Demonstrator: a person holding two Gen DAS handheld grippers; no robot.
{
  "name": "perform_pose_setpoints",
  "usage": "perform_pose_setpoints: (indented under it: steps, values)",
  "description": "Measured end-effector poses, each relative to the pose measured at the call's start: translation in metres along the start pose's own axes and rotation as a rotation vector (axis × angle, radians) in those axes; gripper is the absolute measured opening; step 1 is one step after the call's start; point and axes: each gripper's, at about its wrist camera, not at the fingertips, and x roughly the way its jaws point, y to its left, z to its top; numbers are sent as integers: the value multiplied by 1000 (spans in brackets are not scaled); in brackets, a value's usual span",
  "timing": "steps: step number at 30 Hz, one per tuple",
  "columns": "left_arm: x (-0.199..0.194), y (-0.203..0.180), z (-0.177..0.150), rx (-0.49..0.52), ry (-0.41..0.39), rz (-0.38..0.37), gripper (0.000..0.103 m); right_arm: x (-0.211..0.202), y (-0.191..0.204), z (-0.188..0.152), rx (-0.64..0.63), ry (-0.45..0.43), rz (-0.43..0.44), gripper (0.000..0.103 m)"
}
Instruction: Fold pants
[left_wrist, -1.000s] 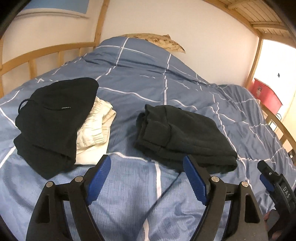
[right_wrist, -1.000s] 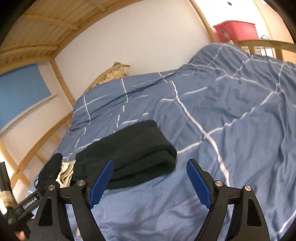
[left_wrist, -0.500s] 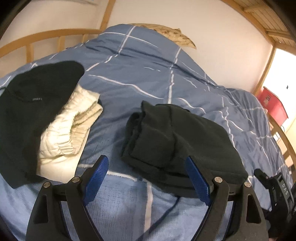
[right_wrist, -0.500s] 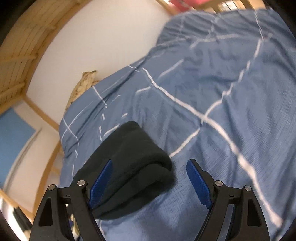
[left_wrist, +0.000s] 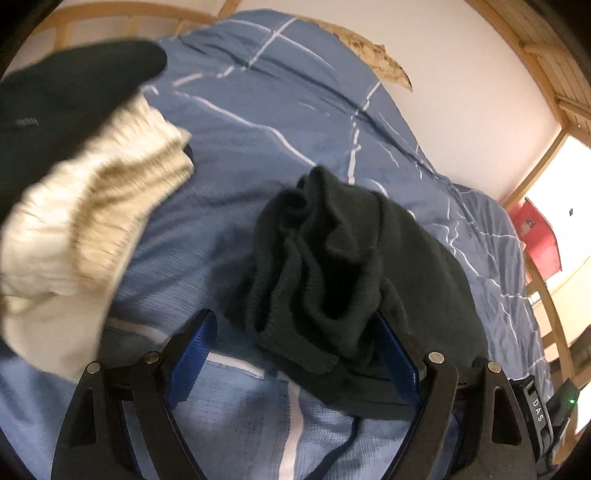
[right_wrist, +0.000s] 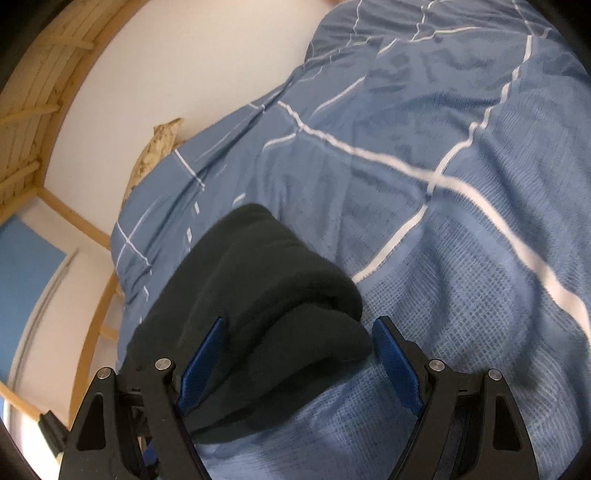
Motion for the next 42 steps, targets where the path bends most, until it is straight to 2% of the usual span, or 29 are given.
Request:
perform_pose_setpoints:
  steps: [6,9,11,16,18,20,26,34,42]
  values:
    - [17,2,0,-2,18,-15,85,7,1,1,-25,11,18,80]
    - [22,3,2,-15,30,-45,73,13,6,3,-53,19,32,72]
    - [25,5,4,-34,47,-81,59,15,10,3,-65,22,34,71]
    - [19,-1,13,-19,64,-116,46,20,19,11,-98,46,46,61]
    - [15,-4,17,-20,61,-130,43,17,25,14,-136,42,54,49]
    - [10,-6,19,-24,55,-140,41,11,32,15,-174,34,46,43]
    - [-16,-14,24,-29,13,-192,39,-22,52,12,-264,-36,40,36]
    - [-66,-35,36,66,-58,-215,39,-73,76,12,-327,-114,90,35]
    - [-132,-23,57,144,-147,-205,39,-110,125,1,-417,-172,166,34]
